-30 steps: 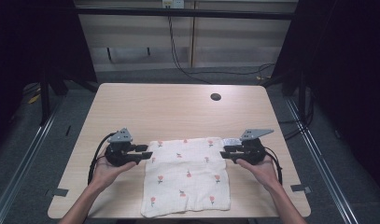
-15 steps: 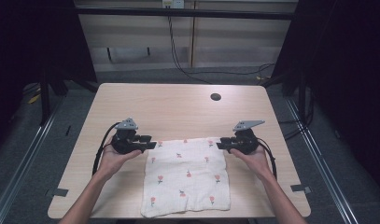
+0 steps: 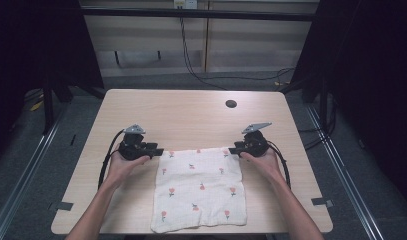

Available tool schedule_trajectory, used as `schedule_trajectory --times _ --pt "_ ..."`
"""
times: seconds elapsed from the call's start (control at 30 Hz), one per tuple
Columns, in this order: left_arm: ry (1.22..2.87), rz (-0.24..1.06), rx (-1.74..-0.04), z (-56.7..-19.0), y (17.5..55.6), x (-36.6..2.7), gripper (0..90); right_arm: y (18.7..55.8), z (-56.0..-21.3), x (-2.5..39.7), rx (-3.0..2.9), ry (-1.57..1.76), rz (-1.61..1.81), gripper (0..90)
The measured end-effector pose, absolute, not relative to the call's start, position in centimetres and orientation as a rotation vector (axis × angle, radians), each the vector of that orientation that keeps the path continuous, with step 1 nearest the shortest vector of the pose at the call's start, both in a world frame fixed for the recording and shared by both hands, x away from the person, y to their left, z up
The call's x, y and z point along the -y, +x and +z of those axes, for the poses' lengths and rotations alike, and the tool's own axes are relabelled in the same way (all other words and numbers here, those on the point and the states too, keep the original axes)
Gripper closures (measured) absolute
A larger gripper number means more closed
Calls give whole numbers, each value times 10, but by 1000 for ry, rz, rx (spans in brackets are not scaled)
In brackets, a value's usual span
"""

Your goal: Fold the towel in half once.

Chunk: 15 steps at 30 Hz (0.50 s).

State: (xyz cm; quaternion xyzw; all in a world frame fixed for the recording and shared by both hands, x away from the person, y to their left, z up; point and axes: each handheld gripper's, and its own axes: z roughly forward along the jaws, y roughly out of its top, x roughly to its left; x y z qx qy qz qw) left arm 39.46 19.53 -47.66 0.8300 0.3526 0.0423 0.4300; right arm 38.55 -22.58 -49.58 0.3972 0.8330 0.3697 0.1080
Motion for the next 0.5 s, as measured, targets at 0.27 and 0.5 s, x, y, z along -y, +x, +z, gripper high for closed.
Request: schedule_trajectory --times 0.27,0.5 --pt "2088 115 -895 -482 395 -192 533 386 -502 227 -2437 1174 1066 524" --pt "2101 135 -919 -485 399 -193 510 383 -505 220 -2432 1130 1044 670"
